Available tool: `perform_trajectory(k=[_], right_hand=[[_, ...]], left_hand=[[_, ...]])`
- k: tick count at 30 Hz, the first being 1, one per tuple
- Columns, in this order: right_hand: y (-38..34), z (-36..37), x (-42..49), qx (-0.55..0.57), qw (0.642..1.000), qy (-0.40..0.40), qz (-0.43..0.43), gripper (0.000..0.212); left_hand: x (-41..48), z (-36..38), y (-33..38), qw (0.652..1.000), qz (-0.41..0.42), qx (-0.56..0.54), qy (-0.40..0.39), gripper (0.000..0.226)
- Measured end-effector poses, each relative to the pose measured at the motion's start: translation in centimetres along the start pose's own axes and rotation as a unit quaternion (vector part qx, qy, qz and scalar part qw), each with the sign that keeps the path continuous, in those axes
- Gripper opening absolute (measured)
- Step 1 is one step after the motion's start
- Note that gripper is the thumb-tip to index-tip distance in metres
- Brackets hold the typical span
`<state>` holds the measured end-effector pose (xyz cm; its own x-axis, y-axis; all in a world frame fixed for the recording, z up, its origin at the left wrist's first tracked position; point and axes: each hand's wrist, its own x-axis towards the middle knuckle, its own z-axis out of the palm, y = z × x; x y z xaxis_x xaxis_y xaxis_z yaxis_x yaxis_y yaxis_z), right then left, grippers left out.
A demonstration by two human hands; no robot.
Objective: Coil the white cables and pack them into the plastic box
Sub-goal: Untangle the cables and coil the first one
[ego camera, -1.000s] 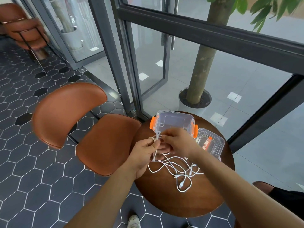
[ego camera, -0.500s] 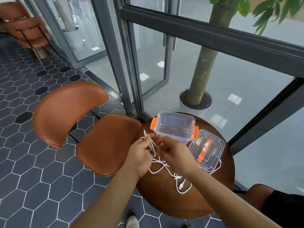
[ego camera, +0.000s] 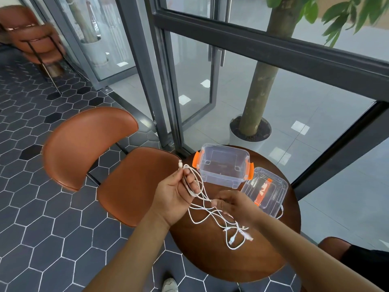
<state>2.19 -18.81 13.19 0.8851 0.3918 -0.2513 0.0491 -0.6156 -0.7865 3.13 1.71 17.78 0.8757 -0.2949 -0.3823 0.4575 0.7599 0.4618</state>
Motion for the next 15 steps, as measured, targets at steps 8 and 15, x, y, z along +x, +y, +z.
perform_trajectory(k=[8,15], right_hand=[[0.8,-3.6,1.2,0.024,0.989,-0.091,0.111,0.025],[-3.9,-5.7,3.2,0.114,0.985,0.036,0.123,0.03]], left_hand=[[-0.7,0.2,0.8,0.986,-0.073,0.118,-0.093,0.031],[-0.6,0.2,0.0,0.952,-0.075,0.294,-0.049,0.026]])
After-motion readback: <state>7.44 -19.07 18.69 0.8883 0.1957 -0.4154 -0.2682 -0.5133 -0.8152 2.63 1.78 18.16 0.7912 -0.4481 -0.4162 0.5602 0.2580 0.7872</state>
